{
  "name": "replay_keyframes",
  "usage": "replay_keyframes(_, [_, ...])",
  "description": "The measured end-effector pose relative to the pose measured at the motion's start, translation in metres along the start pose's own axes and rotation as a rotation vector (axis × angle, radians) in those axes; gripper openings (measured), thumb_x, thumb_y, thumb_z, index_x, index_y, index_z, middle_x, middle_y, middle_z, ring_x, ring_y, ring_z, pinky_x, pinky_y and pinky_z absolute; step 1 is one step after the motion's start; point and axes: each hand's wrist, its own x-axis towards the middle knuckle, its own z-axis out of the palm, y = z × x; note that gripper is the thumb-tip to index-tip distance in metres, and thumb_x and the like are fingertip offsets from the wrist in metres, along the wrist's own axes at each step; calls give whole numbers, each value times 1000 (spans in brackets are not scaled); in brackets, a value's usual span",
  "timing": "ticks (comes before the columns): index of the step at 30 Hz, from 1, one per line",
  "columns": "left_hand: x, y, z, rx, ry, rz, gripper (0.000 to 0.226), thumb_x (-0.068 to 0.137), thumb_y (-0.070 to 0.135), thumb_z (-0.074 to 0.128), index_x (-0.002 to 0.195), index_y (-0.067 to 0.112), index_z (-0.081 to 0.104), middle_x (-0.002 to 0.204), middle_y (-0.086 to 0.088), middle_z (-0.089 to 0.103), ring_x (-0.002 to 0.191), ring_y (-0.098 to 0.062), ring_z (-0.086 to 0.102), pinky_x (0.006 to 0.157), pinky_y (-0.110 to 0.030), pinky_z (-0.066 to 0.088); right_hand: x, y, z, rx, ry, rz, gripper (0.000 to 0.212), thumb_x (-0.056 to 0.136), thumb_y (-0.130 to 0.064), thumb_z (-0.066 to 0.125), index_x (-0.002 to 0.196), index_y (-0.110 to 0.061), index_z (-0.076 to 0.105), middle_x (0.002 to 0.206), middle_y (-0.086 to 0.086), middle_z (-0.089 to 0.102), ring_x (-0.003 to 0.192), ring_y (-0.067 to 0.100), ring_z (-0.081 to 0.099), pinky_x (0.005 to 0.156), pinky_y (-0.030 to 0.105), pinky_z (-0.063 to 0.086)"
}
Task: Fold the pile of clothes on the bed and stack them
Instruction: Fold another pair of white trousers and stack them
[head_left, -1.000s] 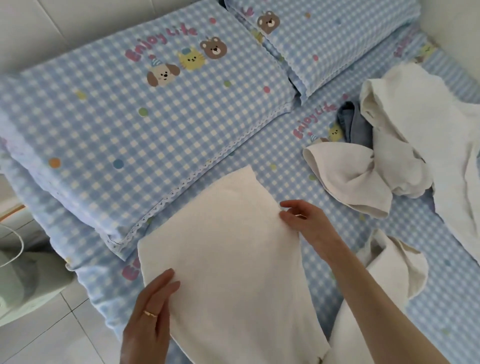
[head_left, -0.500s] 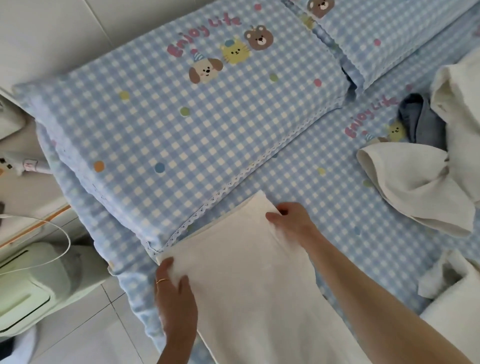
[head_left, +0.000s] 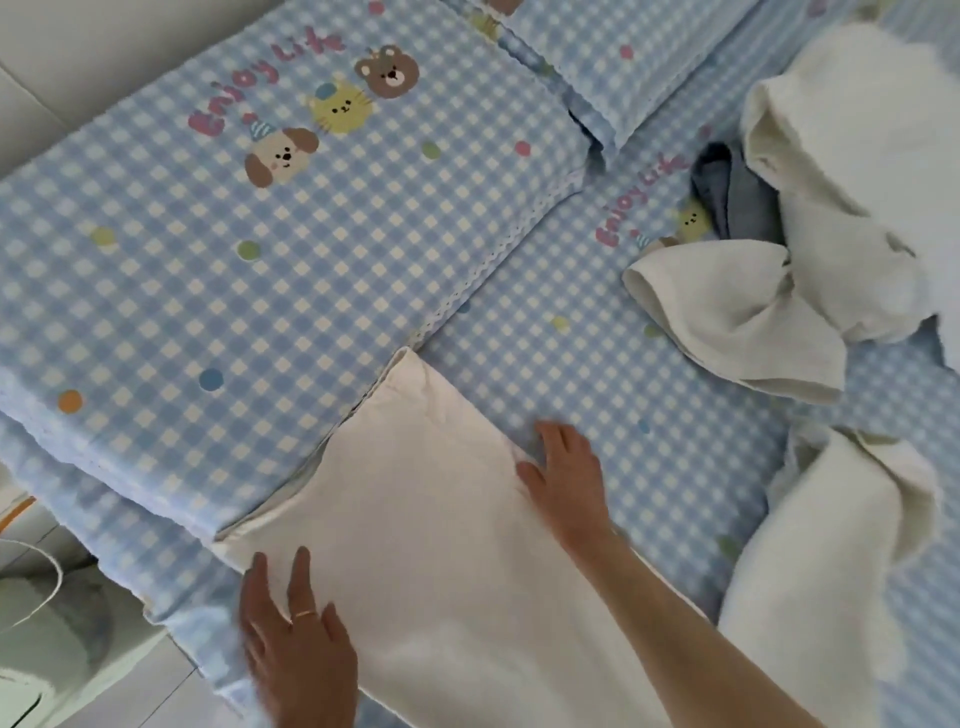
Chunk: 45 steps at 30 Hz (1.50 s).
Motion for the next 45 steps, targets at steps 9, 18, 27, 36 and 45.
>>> replay_keyframes(9, [-98,134,29,-137,-589,567,24,71,15,53,78,8,75,85,-14,71,69,-27,71,52,-25,53,-129,214,-109,63,295,908,76,90,-40,59,146,-3,24,150,23,30,139,36,28,110,49,23])
replay_keyframes(18, [-93,249,16,-469,-624,441,42,96,25,49,136,17,44,135,6,49,127,-9,44,106,-24,32,-162,164,-137,830,187,297,29,97,-22,51,78,-1,49,64,-4,40,60,7,35,58,23,30])
replay_keyframes(27, [-49,243,-38,-495,-523,624,52,97,20,43,145,32,24,145,19,28,132,12,22,104,0,17,-222,138,-147,817,-394,-90,38,96,-34,52,85,1,54,70,-4,37,65,6,35,59,23,28])
replay_keyframes(36, [-33,213,-39,-98,-888,1131,48,89,2,59,132,23,52,149,10,32,144,-7,16,117,-21,11,-251,114,-125,598,-280,-277,14,97,-34,49,83,-35,49,70,-25,45,68,-4,43,66,10,31])
replay_keyframes(45, [16,192,-89,-319,-301,608,13,96,14,48,101,26,49,75,3,60,69,-24,56,64,-31,37,-247,118,-117,683,-83,-81,28,101,-38,36,117,-35,59,105,-30,62,99,-10,56,87,14,41])
